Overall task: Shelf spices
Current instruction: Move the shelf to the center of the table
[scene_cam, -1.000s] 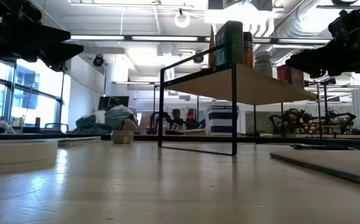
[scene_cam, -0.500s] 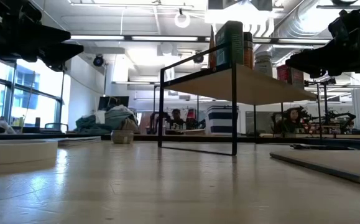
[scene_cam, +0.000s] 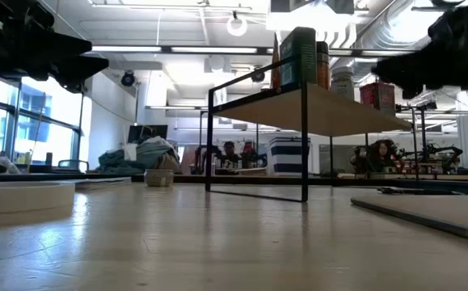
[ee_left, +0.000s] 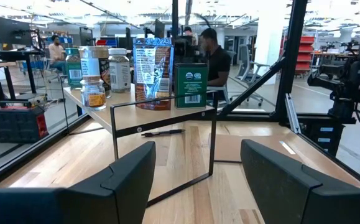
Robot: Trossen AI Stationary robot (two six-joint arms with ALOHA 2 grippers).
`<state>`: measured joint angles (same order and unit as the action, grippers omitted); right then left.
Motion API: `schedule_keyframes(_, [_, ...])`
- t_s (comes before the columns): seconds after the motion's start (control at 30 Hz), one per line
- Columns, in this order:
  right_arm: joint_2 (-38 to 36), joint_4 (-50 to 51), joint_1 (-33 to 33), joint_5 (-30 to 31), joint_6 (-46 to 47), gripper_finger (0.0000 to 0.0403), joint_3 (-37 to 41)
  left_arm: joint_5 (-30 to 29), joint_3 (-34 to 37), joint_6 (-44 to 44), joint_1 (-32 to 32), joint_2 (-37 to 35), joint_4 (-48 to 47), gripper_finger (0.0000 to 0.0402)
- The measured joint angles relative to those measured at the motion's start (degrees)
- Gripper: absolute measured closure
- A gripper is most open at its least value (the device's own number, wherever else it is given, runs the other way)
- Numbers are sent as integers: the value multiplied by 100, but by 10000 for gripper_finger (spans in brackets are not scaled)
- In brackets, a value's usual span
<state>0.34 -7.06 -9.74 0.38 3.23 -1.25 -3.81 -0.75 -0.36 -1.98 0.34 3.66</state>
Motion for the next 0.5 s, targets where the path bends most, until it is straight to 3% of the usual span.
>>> schedule_keyframes(0.1, [0, -718, 7, 4, 2030, 257, -440, 1, 1, 0, 0, -1, 0, 168])
schedule_keyframes(0.17, [-3, -901, 7, -58, 2695, 257, -825, 2, 1, 0, 0, -1, 0, 168])
schedule_keyframes(0.33, [35, -534, 7, -382, 1783, 257, -1988, 0, 0, 0, 0, 2, 2, 168])
schedule_keyframes(0.5, [394, 1295, 2, -50, 1081, 257, -3102, 0, 2, 0, 0, -1, 2, 167])
